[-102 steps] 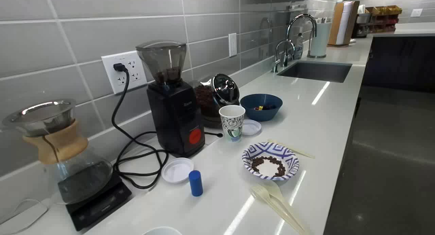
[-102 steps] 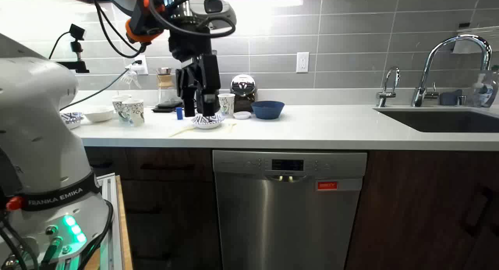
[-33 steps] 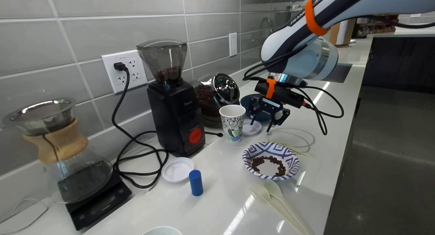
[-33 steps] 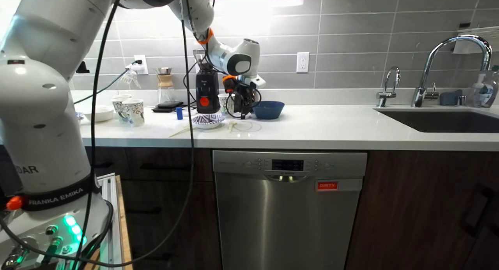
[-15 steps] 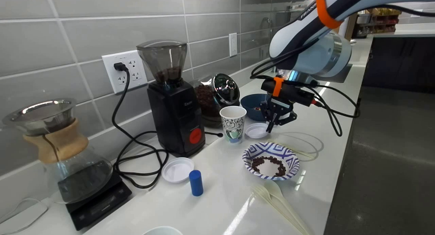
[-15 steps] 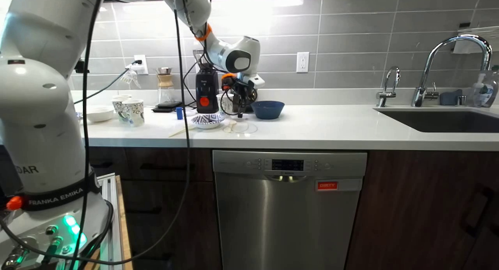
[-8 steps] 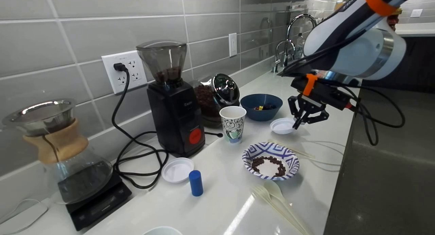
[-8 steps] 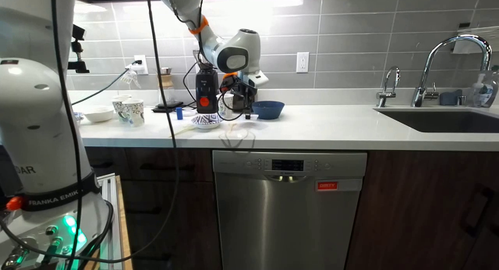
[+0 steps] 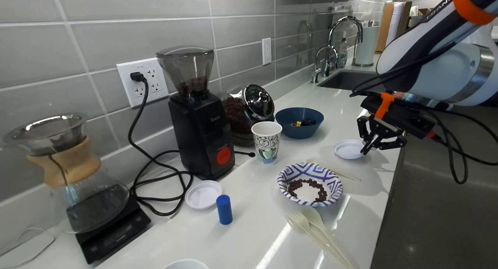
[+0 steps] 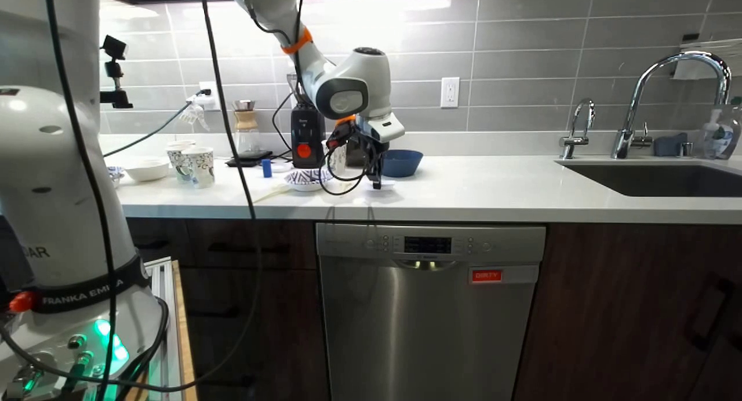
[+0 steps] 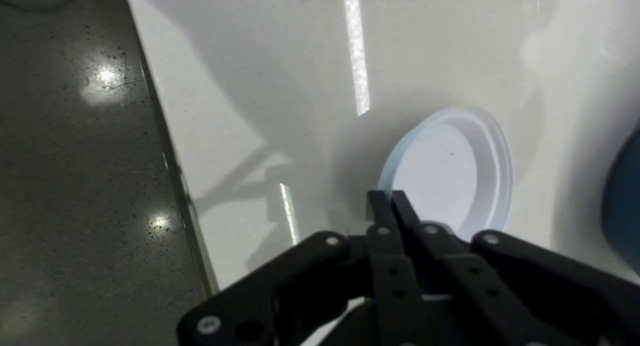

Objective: Turn the white coffee lid upright

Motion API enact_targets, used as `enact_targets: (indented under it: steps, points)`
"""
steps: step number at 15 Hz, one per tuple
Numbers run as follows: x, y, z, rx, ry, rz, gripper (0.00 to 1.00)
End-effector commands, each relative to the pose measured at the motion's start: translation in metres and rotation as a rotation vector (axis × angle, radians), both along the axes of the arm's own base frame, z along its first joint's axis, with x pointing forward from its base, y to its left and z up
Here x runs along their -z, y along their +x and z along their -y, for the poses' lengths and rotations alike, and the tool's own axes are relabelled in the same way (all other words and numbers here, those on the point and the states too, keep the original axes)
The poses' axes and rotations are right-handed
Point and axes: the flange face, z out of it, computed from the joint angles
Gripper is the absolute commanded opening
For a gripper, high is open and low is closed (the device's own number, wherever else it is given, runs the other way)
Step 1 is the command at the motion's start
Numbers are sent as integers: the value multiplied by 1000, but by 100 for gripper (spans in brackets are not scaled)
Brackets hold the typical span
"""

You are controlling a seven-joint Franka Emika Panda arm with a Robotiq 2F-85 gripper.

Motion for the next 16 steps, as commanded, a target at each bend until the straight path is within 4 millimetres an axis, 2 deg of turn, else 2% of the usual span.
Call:
enact_targets:
  steps: [1,4,6,10,13,15,16]
  points:
    - [-4,-6,4,3,14,38,35]
    - [-19,-10,3,-23,22,28,55]
    - [-36,-15,4,-58,-4,20,69]
    - [-57,-5,2,-109,-6,-26,97]
    - [-66,6,-1,-134,-74,-128,100]
    - [-70,19,-2,-92,-214,-96,100]
    - [-67,5,3,-122,-132,-100,100]
